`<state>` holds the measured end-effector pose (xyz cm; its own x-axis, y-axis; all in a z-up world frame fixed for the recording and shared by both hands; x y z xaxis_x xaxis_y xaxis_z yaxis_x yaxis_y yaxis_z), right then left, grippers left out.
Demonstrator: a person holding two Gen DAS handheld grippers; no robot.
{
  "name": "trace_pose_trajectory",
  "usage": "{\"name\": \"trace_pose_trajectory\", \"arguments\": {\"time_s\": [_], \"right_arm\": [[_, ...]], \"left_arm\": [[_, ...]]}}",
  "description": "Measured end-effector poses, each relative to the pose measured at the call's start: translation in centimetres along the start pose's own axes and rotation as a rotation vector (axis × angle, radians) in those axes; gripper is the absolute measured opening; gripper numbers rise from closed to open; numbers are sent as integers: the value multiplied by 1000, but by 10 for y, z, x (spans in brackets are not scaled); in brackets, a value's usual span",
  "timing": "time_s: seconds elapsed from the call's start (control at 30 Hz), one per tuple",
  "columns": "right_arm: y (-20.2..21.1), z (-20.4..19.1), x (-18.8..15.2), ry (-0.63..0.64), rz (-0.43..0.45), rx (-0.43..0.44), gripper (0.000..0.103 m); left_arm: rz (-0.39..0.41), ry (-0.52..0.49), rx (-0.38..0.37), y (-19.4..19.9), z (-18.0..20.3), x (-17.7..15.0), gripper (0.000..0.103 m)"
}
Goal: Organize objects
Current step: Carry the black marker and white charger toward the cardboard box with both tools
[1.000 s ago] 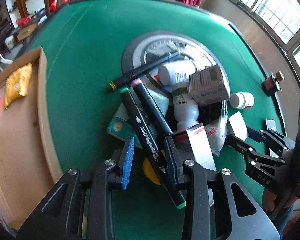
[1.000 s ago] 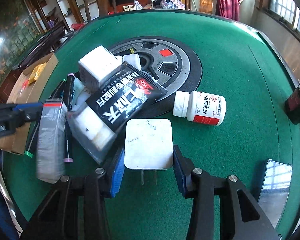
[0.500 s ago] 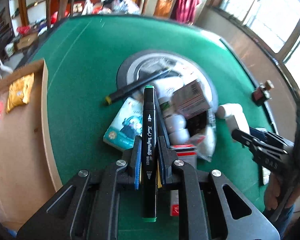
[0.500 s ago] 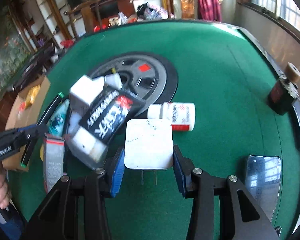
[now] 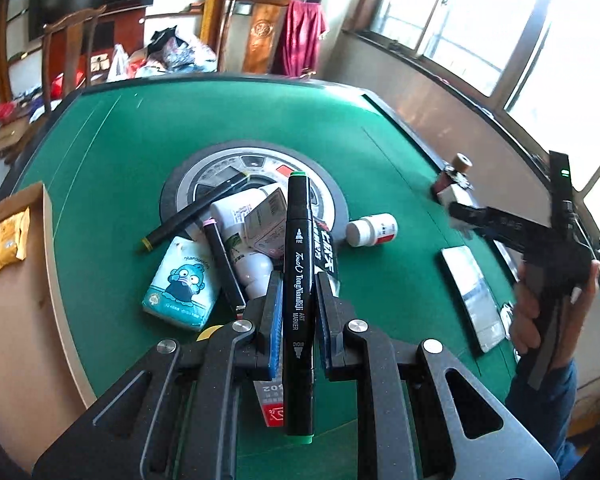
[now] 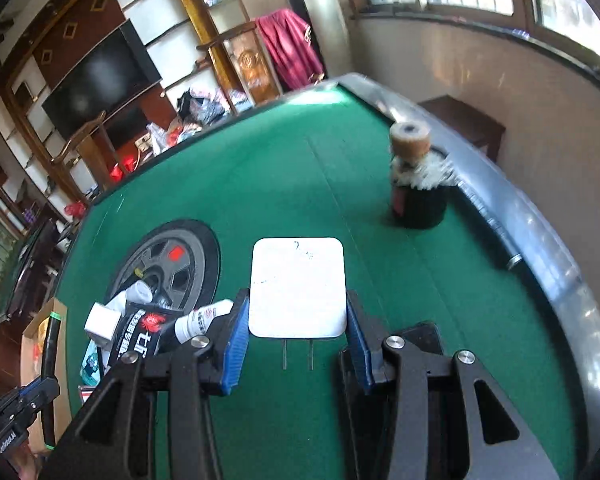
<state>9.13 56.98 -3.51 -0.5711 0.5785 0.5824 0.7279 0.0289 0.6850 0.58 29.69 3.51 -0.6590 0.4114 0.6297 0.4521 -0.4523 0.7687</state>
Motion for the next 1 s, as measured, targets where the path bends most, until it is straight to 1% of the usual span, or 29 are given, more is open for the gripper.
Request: {"name": "trace_pose_trajectory", "arguments": {"time_s": [0.1,0.23,0.33,0.47,0.6,0.67,0.73,0.8,0.87,1.0], "right_arm": [[-9,-18,-8,30,-38,76,45],[-13,-50,-19,94,-53,141,45],[-16,-82,-30,143,-72,187,45],[-19,-139,-53,218,-107,257,44],[-32,-202,-78,270,-183,351,44],[-39,-233,-90,305,-221,388,44],[-46,-262,-101,345,-251,409,44],[-57,-293,-112,384,-273,407,44],[-66,-317,-120,407,-297,414,44],[-86,-362,-136,451,-331,418,44]], "left_arm": [[9,31,-5,5,-16,2,14],[34,66,20,15,-50,2,14],[48,98,48,20,-79,2,14],[41,156,76,23,-117,-1,14],[48,190,166,28,-151,-3,14],[45,223,191,30,-172,-4,14],[38,253,217,31,-192,-6,14],[25,294,260,32,-214,-10,14],[10,320,288,32,-229,-13,14],[-42,373,343,27,-262,-23,14]]}}
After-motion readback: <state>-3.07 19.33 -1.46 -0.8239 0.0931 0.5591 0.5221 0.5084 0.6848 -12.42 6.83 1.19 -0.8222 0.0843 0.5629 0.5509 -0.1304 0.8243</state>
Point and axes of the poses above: each gripper's, at about its wrist camera, not at the fingertips, and y roughly against the way its jaws point, z to its right, x to its top, the point moved 3 cm from there along -y, roughly the way its jaws point, and after that the axes turned 10 degrees about x, right-handed, at the moved point
